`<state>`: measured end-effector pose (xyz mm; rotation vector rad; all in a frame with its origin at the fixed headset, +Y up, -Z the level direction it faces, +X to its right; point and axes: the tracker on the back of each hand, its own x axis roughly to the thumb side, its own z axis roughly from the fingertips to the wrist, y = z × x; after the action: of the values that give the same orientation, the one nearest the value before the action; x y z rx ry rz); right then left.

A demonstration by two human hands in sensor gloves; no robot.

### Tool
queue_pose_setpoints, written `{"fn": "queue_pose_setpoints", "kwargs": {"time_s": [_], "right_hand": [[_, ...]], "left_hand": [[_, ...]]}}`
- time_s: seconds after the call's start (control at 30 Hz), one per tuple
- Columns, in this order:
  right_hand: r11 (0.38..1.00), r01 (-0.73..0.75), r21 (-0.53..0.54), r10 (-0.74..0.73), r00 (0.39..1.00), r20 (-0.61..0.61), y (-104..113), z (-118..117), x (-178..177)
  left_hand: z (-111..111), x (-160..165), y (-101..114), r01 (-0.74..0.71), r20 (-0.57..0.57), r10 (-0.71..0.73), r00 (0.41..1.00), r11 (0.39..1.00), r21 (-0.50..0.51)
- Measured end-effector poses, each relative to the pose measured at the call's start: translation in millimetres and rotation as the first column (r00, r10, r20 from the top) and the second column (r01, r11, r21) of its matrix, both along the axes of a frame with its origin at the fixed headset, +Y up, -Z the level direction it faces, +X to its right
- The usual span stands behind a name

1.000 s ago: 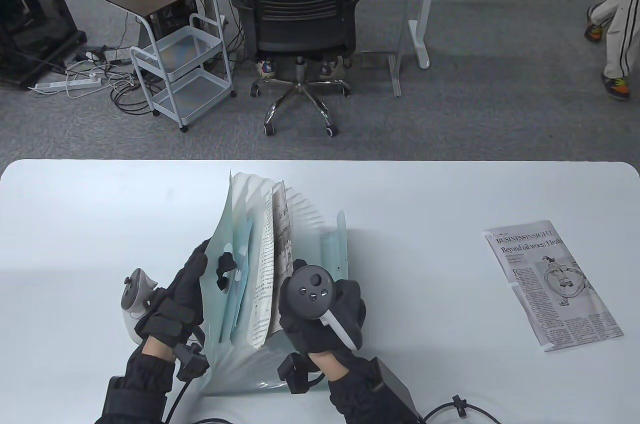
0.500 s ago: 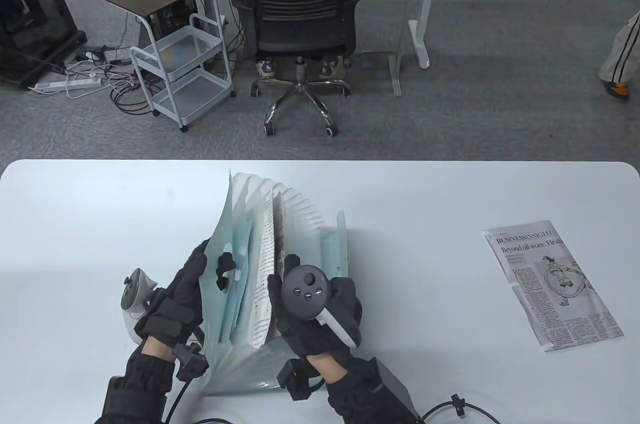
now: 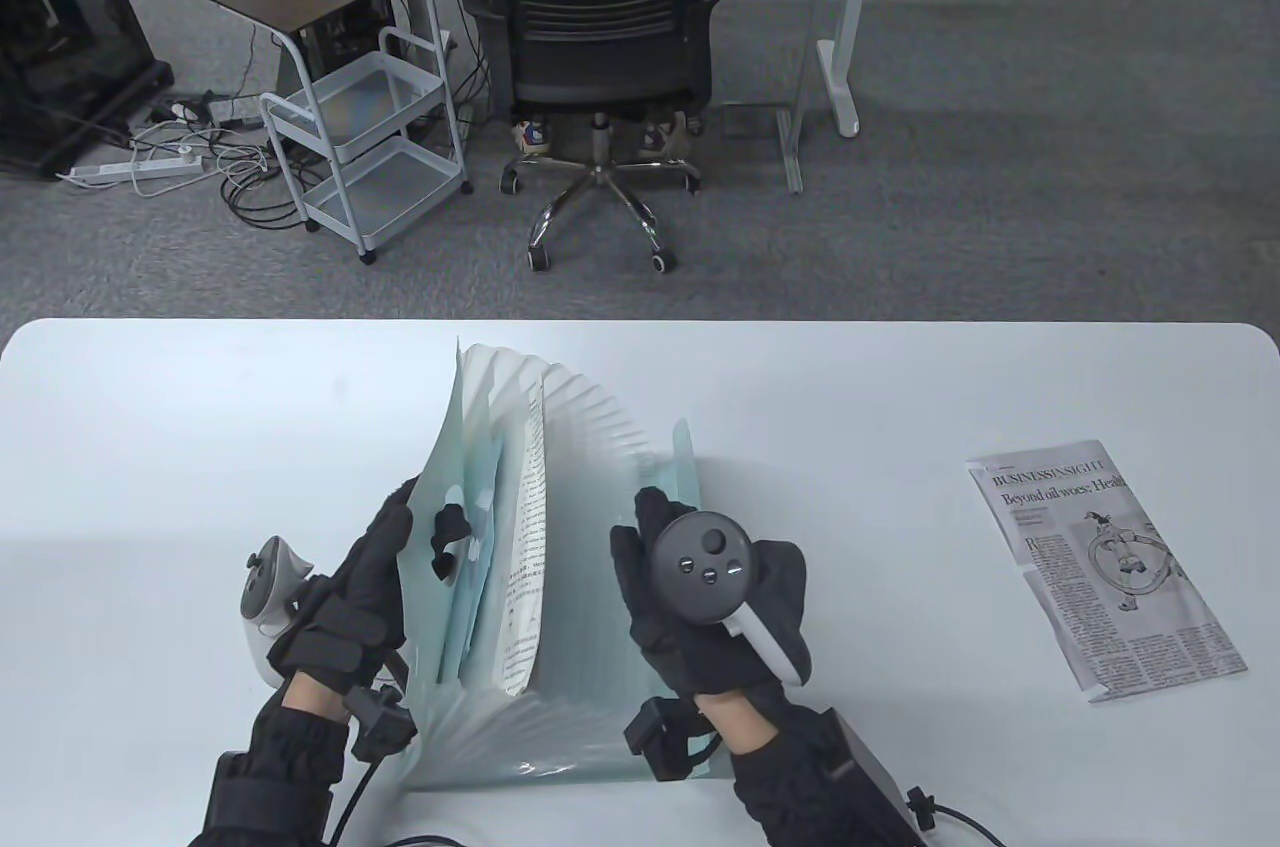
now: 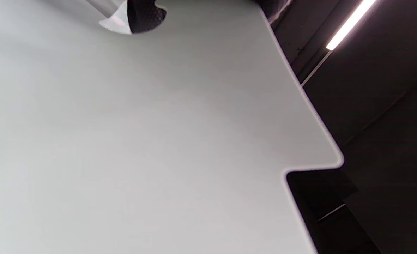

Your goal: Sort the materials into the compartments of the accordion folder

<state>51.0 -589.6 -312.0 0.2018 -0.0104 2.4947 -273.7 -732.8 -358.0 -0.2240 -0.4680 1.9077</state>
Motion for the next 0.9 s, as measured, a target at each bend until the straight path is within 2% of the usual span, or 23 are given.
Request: {"fn": "queue_pose_setpoints", "kwargs": {"time_s": [0.23, 0.4, 0.47, 0.5, 0.57, 0.7, 0.9], "right_hand": [[1.0, -0.011, 0.019, 0.006, 0.969, 0.245, 12, -18, 90], [0.999, -0.032, -0.039, 0.046, 0.895, 0.443, -7, -28, 159], [0.992, -0.001, -0.125, 0.068, 0.844, 0.533, -28, -35, 195], [0.99, 0.008, -0.142, 0.071, 0.837, 0.542, -32, -36, 201], [0.965, 0.101, -0.243, 0.07, 0.792, 0.606, -56, -42, 234], [0.939, 0.17, -0.299, 0.089, 0.72, 0.688, -90, -45, 274], [0.904, 0.131, -0.407, 0.252, 0.606, 0.755, -138, -49, 311]], "left_hand": [[0, 0, 0, 0.001, -0.001, -0.001, 1.0, 1.0, 0.001], [0, 0, 0, 0.002, 0.0, -0.002, 1.0, 1.0, -0.001], [0, 0, 0, 0.002, 0.0, -0.002, 1.0, 1.0, -0.001], [0, 0, 0, 0.003, 0.0, -0.003, 1.0, 1.0, -0.001], [0, 0, 0, 0.003, -0.001, -0.003, 1.0, 1.0, -0.001], [0, 0, 0, 0.003, -0.001, -0.003, 1.0, 1.0, -0.001], [0, 0, 0, 0.013, 0.002, -0.013, 1.0, 1.0, -0.002]]}}
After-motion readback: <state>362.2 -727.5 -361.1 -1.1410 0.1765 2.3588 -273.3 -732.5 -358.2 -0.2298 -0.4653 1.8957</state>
